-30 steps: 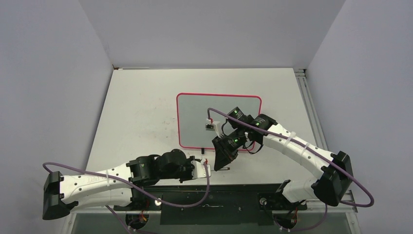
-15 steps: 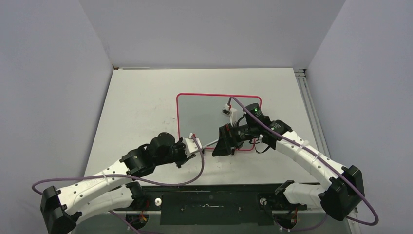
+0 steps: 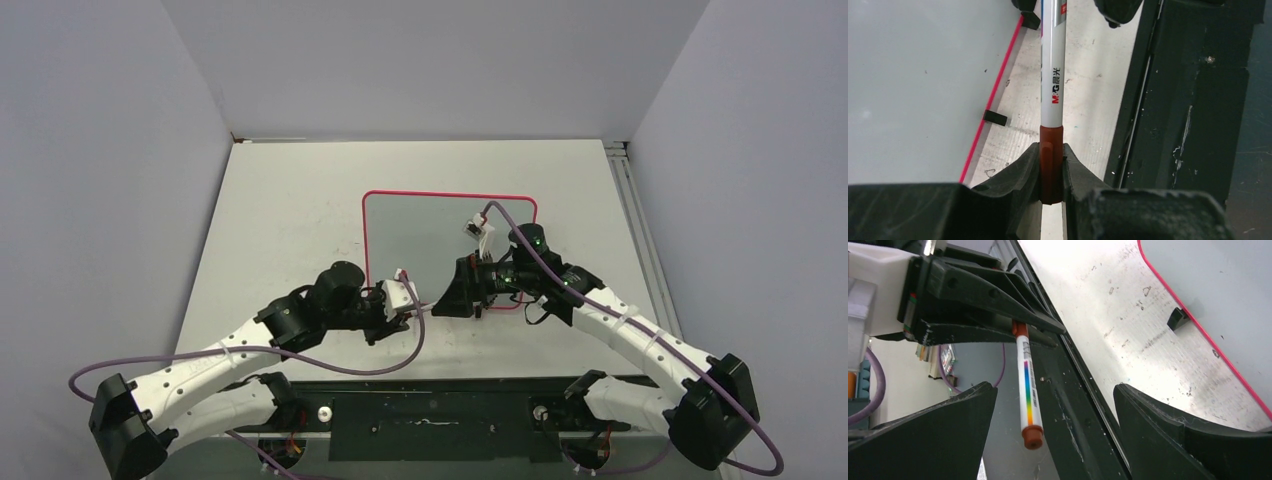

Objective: Write a sentence on the whiteboard
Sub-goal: Open the whiteboard marker at the center of the board.

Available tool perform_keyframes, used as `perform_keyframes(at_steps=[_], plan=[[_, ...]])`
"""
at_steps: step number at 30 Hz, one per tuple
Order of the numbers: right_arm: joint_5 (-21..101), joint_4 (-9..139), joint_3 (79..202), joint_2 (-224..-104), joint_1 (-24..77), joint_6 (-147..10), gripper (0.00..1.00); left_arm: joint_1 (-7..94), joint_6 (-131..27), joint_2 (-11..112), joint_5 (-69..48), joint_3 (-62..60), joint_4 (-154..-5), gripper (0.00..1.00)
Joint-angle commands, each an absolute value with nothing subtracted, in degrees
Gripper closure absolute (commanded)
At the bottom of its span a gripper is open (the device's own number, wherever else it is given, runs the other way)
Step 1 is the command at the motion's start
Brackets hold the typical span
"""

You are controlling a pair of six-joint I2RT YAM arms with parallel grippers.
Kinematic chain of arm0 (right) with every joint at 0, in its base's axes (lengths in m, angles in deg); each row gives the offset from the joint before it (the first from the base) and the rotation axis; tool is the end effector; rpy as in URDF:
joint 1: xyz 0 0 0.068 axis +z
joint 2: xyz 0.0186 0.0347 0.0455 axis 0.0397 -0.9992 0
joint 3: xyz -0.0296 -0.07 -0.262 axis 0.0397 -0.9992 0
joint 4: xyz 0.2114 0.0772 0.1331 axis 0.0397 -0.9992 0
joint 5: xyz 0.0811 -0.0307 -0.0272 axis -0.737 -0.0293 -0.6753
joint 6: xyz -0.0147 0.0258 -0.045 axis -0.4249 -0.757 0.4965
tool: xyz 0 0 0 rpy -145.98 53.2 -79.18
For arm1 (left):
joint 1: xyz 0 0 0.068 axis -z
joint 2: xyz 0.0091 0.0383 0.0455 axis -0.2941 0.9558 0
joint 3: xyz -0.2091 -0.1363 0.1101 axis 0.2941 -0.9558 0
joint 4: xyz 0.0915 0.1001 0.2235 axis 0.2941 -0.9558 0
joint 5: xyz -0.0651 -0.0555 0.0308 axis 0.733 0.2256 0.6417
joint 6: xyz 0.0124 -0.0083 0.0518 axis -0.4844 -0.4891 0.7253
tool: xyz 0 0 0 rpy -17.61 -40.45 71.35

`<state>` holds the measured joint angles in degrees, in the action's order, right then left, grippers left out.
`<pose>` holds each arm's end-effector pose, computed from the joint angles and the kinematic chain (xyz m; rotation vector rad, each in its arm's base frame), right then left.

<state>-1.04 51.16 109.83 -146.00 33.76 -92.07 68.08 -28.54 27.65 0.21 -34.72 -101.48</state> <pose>0.1735 0.1593 0.2774 -0.6744 2.2418 1.5432 0.1169 -0.1628 0.2624 1.3297 1.7810 -0.7438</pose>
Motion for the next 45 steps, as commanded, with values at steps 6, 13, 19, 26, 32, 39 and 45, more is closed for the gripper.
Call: perform_keyframes(at_steps=[6, 13, 19, 26, 32, 39, 45], plan=[[-4.33, 61.36, 109.73, -146.50, 37.70, -95.91, 0.24, 67.80, -29.52, 30.43, 8.02, -31.01, -100.75, 1.00], [-5.10, 60.63, 110.83, -150.10, 41.84, -95.03, 0.38, 67.71, -29.61, 30.49, 7.88, -30.73, -101.42, 1.00], [-4.27, 62.62, 110.16, -149.91, 42.14, -96.36, 0.45, 67.72, -29.44, 30.50, 8.32, -30.66, -101.41, 1.00], [-4.64, 64.85, 107.72, -147.97, 39.84, -98.69, 0.42, 67.72, -29.45, 30.46, 8.72, -30.73, -101.42, 1.00], [-5.65, 63.50, 107.95, -146.96, 39.14, -98.05, 0.43, 67.70, -29.43, 30.72, 8.37, -30.62, -101.73, 1.00], [-6.86, 62.66, 108.39, -146.26, 38.82, -97.61, 0.47, 67.73, -29.08, 30.72, 7.75, -30.46, -102.39, 1.00], [-9.00, 65.10, 107.73, -146.28, 38.98, -98.97, 0.49, 67.73, -28.67, 31.36, 8.08, -30.13, -103.06, 1.00]])
